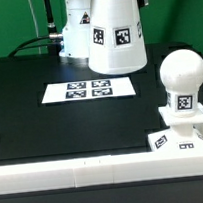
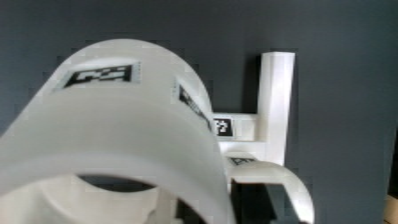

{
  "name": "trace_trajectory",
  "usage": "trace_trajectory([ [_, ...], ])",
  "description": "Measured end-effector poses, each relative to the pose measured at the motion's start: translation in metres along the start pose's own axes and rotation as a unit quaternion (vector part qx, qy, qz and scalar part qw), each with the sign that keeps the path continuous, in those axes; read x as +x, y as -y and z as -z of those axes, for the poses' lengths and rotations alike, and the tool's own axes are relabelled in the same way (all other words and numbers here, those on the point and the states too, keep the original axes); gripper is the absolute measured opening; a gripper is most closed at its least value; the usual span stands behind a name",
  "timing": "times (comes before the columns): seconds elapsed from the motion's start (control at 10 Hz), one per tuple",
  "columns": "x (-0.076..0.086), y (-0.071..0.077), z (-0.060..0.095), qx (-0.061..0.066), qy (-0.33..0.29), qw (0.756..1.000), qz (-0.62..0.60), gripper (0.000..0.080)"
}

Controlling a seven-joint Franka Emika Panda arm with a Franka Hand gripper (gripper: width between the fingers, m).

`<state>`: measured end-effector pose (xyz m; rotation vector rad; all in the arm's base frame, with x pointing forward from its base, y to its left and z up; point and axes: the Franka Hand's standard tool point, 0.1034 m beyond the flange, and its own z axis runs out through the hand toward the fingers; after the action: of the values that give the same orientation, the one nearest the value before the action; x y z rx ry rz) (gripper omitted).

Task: Assemble lamp

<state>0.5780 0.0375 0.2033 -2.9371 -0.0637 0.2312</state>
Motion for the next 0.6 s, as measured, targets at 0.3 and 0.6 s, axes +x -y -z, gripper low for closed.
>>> trace_trajectory([
  [0.3,0.0,0.004,0.009,0.001,-0.008,1.0,0.005,0.0045],
  [0.6,0.015,0.032,0.032,0.007,-0.02,1.0,-0.009,0.0045],
])
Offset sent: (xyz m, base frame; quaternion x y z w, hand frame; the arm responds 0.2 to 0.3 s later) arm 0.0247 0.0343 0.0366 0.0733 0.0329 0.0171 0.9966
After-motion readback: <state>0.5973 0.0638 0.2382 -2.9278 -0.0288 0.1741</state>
